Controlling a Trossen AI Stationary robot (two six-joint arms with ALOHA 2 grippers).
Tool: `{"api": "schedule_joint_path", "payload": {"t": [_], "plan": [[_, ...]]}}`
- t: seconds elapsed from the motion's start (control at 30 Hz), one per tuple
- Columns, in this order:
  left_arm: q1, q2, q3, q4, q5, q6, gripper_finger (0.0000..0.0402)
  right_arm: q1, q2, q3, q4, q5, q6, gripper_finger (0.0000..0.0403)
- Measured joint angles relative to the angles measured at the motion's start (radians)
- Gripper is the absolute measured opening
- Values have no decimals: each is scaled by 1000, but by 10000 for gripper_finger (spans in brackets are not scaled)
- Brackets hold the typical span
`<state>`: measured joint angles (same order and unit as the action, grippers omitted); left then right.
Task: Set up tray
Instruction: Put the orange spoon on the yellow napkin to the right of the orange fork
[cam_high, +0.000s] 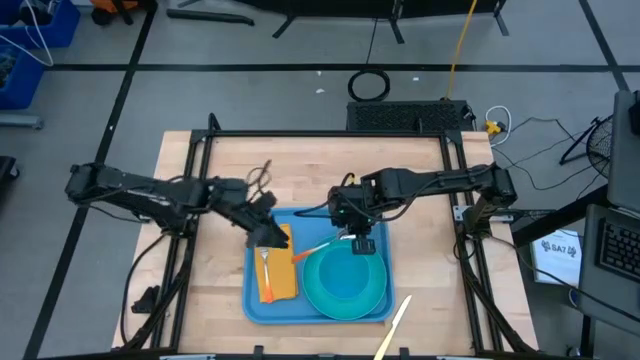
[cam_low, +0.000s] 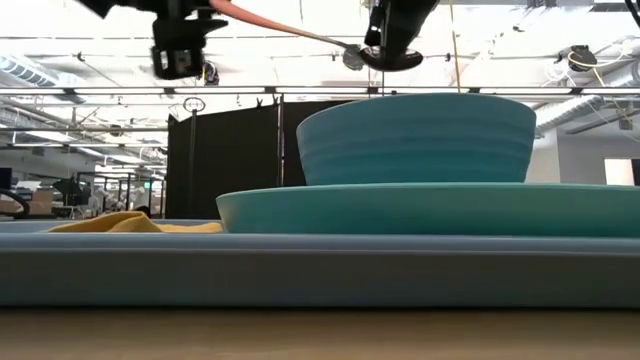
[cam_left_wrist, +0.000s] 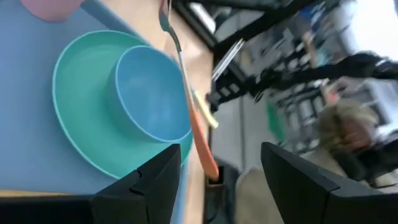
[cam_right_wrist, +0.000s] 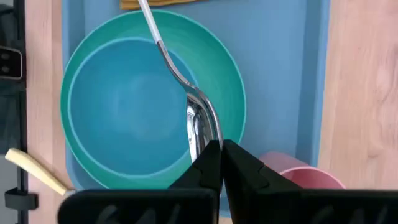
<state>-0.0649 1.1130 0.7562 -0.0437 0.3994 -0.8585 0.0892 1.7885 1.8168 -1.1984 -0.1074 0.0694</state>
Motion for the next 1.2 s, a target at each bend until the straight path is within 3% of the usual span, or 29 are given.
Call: {"api": "schedule_joint_path", "payload": {"t": [0.23, 0.57, 0.77, 1.2], "plan": [[54, 201, 239, -277, 116, 129, 227, 26, 0, 0, 22, 2, -10, 0], [65, 470, 442, -380, 308, 251, 227, 39, 0, 0, 27, 6, -14, 0], [65, 534, 501, -453, 317, 300, 227, 37, 0, 0, 29, 7, -19, 0], [65, 537, 499, -513, 263, 324, 216, 34, 0, -2, 42, 12, -33, 0]]}}
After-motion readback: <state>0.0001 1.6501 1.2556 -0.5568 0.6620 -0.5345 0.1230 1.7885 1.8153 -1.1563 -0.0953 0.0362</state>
